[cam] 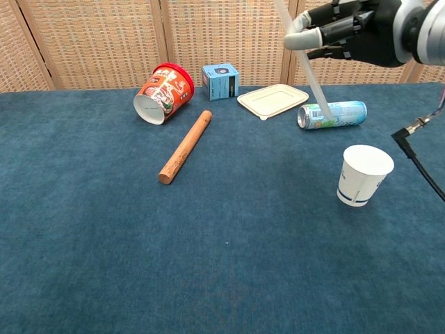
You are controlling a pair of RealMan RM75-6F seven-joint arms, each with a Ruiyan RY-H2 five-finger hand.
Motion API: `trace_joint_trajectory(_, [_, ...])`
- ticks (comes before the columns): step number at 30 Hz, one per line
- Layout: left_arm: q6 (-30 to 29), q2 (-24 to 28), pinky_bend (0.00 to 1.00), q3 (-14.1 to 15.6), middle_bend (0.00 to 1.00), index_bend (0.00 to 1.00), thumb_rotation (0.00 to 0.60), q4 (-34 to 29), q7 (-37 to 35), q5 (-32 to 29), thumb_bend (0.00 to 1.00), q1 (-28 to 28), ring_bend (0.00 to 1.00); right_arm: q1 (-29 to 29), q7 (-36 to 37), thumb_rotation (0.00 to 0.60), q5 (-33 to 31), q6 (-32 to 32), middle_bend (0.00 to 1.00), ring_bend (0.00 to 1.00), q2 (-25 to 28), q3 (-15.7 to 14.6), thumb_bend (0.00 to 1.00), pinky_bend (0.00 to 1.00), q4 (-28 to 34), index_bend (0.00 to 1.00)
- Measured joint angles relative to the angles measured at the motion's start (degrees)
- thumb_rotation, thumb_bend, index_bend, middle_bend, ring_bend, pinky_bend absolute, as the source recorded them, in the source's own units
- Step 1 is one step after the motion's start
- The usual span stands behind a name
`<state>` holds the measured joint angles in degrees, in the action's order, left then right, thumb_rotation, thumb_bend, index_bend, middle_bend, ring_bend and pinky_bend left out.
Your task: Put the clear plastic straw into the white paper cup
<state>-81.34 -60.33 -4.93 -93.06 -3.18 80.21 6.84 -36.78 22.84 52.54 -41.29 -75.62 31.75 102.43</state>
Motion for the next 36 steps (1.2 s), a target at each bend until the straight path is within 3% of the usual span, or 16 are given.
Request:
trace_joint_trajectory(7, [0.46,-0.39,0.00,0.02,0.00,0.00,0.600,-0.26,1.23,-0.36,0.06,0.30,0.00,4.05,16.71,0.600,13.51,3.56,0.00,0.00,-0.85,-1.48,0.48,0.00,-9.33,0.67])
trace_joint_trajectory(14, [0.51,-0.30,0.00,-0.17,0.00,0.00,0.600,-0.15,0.81,-0.85,0.06,0.26,0.00,4.51,26.45,0.600,21.71,4.81,0.00,0.00,-2.82,-5.39,0.48,0.00,-18.29,0.67])
trace_joint_trajectory(22, [0.54,-0.17,0.00,-0.20,0.00,0.00,0.600,-0.04,0.39,-0.84,0.06,0.27,0.00,3.44,32.84,0.600,25.85,3.77,0.00,0.00,-3.69,-9.08,0.48,0.00,-22.01,0.67])
trace_joint_trajectory(36, [0.92,-0.35,0.00,-0.03,0.00,0.00,0.600,-0.09,0.93,-0.84,0.06,0.44,0.00,1.24,36.17,0.600,26.86,2.67,0.00,0.00,-4.93,-13.54,0.48,0.00,-26.24,0.67])
